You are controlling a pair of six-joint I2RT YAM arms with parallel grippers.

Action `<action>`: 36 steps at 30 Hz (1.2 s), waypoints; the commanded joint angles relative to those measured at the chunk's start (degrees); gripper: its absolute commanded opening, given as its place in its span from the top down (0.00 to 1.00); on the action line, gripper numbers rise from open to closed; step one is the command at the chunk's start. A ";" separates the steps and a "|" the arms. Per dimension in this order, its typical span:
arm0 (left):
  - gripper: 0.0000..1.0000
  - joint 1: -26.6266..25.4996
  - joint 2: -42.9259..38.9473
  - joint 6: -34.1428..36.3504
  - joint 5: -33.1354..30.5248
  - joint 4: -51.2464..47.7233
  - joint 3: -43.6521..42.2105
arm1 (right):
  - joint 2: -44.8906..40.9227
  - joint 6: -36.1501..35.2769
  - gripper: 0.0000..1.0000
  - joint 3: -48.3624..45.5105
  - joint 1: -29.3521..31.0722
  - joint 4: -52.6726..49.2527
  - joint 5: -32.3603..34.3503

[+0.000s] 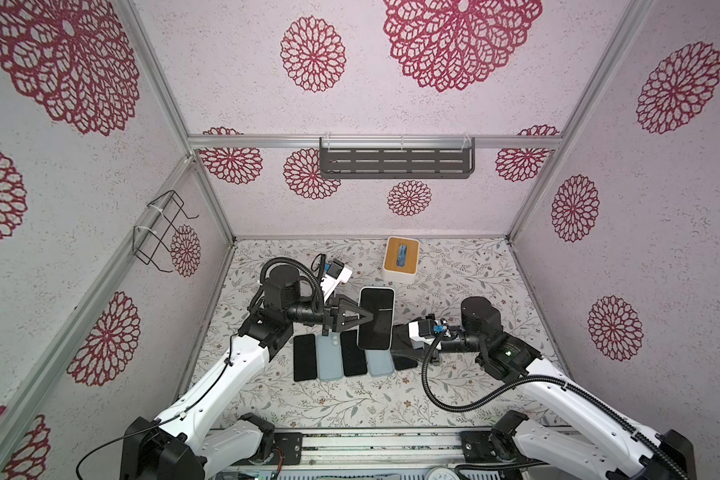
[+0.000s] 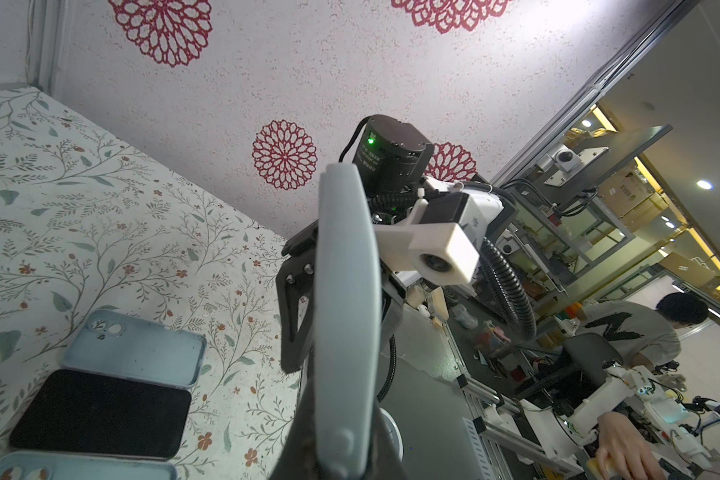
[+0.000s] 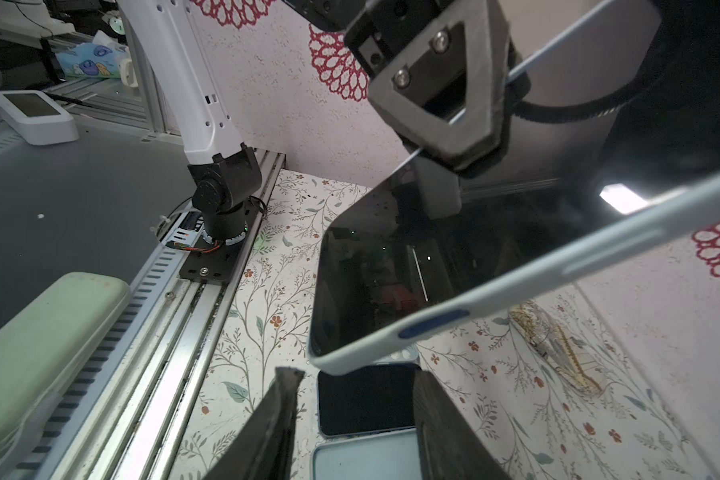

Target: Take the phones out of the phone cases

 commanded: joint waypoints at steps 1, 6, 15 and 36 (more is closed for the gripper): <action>1.00 -0.04 -1.78 0.11 1.38 4.16 -0.36 | 0.34 4.96 0.53 1.55 -0.16 4.79 -3.39; 1.00 -0.05 -2.03 0.28 1.29 4.18 -0.48 | 1.17 8.13 0.53 1.61 -0.13 8.82 -5.67; 1.00 0.05 -2.23 0.47 0.93 4.27 -0.57 | 2.41 10.35 0.57 2.09 -0.05 10.34 -8.32; 1.00 0.10 -2.22 0.21 -0.04 5.00 -0.75 | 5.40 8.77 0.96 1.41 0.39 11.77 -10.75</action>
